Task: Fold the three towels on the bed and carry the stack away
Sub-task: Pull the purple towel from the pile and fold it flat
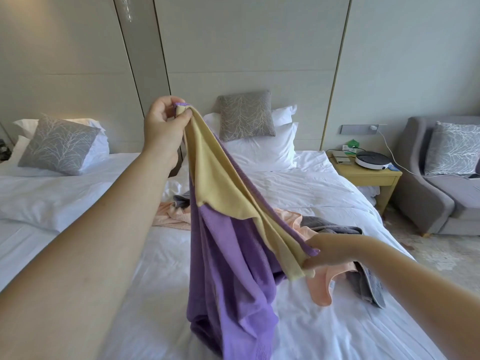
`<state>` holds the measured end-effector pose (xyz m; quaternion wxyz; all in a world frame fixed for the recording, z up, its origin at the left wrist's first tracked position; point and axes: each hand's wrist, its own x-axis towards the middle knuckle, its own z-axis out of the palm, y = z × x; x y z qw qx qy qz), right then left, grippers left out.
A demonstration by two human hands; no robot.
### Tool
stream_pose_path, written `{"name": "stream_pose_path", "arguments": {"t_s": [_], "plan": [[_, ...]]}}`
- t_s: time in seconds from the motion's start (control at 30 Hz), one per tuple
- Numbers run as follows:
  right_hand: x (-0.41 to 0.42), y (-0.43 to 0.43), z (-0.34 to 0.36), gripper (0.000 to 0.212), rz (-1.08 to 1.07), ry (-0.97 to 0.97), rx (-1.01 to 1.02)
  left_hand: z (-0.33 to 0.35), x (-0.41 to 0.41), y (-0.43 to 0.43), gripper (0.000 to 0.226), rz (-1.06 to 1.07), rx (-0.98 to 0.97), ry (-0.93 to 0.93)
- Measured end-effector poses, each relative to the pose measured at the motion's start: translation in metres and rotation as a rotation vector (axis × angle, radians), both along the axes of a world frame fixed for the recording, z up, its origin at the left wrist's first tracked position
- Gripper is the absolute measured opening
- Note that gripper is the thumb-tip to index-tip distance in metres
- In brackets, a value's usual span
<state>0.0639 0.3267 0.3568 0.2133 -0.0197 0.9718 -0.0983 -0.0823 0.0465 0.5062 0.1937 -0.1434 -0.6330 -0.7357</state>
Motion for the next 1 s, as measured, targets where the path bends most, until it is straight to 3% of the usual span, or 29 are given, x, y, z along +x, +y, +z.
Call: {"name": "stream_pose_path", "arguments": {"t_s": [0.1, 0.27, 0.43, 0.53, 0.6, 0.7, 0.77, 0.83, 0.87, 0.93, 1.0], "plan": [[0.002, -0.010, -0.005, 0.018, 0.037, 0.065, -0.209, -0.006, 0.001, 0.005, 0.021, -0.039, 0.023, -0.037], [-0.016, -0.014, -0.023, 0.045, -0.201, 0.239, -0.430, 0.003, 0.010, 0.015, 0.020, -0.112, 0.084, 0.004], [-0.006, -0.018, -0.047, 0.045, -0.144, 0.109, -0.725, 0.012, 0.017, 0.014, 0.021, -0.196, 0.103, 0.068], [0.000, -0.024, -0.066, 0.048, -0.247, -0.002, -0.878, 0.011, 0.019, 0.013, 0.021, -0.226, 0.120, 0.063], [-0.006, -0.026, -0.079, 0.048, -0.405, 0.116, -0.902, 0.008, 0.020, 0.011, 0.020, -0.239, 0.128, 0.051], [-0.014, -0.029, -0.099, 0.018, -0.623, 0.444, -0.850, 0.001, 0.021, 0.009, 0.020, -0.268, 0.135, 0.028], [-0.015, -0.033, -0.110, 0.026, -0.652, 0.414, -0.884, -0.005, 0.023, 0.009, 0.020, -0.282, 0.134, 0.019], [-0.016, -0.039, -0.123, 0.039, -0.674, 0.242, -0.978, -0.010, 0.025, 0.010, 0.019, -0.291, 0.126, 0.012], [-0.017, -0.043, -0.128, 0.035, -0.675, 0.191, -0.987, -0.013, 0.026, 0.010, 0.020, -0.292, 0.122, 0.004], [-0.018, -0.047, -0.135, 0.017, -0.688, 0.244, -0.844, -0.018, 0.027, 0.009, 0.020, -0.283, 0.122, -0.010], [-0.018, -0.047, -0.131, 0.014, -0.740, 0.378, -0.707, -0.023, 0.025, 0.006, 0.021, -0.263, 0.118, -0.023]]}}
